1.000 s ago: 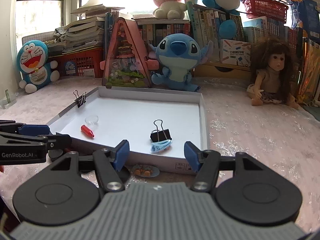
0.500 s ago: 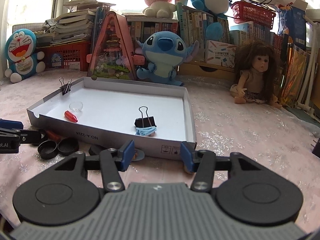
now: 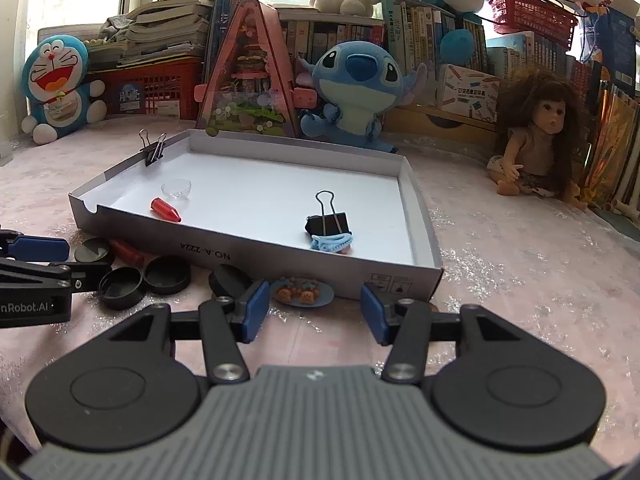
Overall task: Organize rigid objects
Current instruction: 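Grasp a black round cap with the left gripper while the right grasps the decorated badge, then place the black cap in the tray with the left gripper while the right drops the badge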
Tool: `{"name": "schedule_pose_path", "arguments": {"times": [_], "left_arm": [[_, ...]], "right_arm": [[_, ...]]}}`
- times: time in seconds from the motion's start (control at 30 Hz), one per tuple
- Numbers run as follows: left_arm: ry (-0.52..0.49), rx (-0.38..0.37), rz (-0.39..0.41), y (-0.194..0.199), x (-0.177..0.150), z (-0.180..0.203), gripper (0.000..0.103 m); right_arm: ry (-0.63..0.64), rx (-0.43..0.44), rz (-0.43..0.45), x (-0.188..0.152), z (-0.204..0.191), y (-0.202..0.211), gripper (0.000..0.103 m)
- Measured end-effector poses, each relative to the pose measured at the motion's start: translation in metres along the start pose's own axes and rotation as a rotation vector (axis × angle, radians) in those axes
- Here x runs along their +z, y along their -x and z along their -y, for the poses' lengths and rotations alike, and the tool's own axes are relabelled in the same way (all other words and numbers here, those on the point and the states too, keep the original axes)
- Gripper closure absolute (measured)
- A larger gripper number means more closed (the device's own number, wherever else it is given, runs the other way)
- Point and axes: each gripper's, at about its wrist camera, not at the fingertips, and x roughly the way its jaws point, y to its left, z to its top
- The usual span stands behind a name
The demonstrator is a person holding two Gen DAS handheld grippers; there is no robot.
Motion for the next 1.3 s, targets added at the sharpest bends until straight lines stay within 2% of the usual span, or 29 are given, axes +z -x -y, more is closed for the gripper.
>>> {"name": "schedule_pose_path", "arguments": {"times": [0.5, 0.53, 0.57, 0.6, 0.63, 0.67, 0.8, 1.0, 1.3], "left_arm": [[0.007, 0.022, 0.031, -0.009, -0.001, 0.005, 0.052], [0.006, 0.022, 0.033, -0.009, -0.001, 0.006, 0.053], [0.007, 0.021, 0.035, -0.009, -0.001, 0.006, 0.060], [0.007, 0.019, 0.039, -0.008, -0.001, 0.006, 0.065], [0.009, 0.020, 0.041, -0.008, -0.001, 0.006, 0.073], [0.019, 0.022, 0.041, -0.006, -0.001, 0.005, 0.073], [0.026, 0.010, 0.044, 0.001, 0.001, 0.005, 0.073], [0.008, 0.008, 0.079, 0.014, 0.006, 0.008, 0.073], [0.021, -0.013, 0.106, 0.026, 0.023, 0.008, 0.073]], "right_arm": [[-0.068, -0.010, -0.020, -0.002, -0.002, -0.013, 0.035], [-0.067, -0.012, -0.018, -0.002, -0.002, -0.013, 0.035], [-0.066, -0.012, -0.017, -0.002, -0.002, -0.013, 0.035], [-0.064, -0.010, -0.020, -0.002, -0.002, -0.013, 0.036], [-0.057, 0.009, -0.022, -0.002, -0.003, -0.013, 0.058], [-0.052, 0.026, -0.022, -0.001, -0.003, -0.011, 0.066], [-0.032, 0.053, -0.024, 0.000, -0.006, -0.007, 0.066], [-0.076, 0.054, -0.027, 0.002, 0.003, -0.002, 0.066], [-0.096, 0.057, 0.028, 0.019, 0.015, 0.014, 0.066]]}}
